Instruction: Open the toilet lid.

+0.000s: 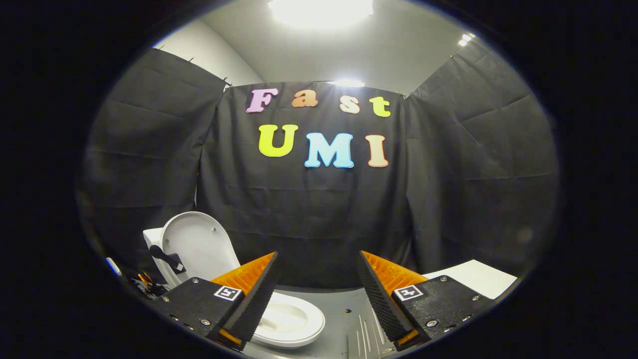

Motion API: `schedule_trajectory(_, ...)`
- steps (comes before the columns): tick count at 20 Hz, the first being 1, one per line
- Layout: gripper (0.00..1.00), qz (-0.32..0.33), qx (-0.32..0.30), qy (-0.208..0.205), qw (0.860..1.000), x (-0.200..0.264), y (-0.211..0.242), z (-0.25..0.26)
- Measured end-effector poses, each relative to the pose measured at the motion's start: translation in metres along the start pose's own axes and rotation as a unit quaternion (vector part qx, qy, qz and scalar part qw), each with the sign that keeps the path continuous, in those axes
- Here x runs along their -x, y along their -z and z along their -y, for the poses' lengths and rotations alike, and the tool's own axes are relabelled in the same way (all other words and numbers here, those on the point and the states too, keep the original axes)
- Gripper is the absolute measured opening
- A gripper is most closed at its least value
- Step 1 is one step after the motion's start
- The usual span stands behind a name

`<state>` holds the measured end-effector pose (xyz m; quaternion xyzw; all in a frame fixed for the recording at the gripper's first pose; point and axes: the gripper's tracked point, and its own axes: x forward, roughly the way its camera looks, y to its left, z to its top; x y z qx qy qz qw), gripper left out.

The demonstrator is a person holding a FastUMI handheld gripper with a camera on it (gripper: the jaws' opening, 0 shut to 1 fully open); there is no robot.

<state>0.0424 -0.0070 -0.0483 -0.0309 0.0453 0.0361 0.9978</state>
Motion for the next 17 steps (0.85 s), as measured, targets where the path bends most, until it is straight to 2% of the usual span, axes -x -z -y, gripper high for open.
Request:
schedule_trajectory(11, 0.95, 0.016, 0.008, -0.005, 1.0, 0.017, -0.023, -0.02)
schedule_trajectory(17, 0.95, 0.01, 0.011, -0.009, 1.0, 0.017, -0.016, -0.025)
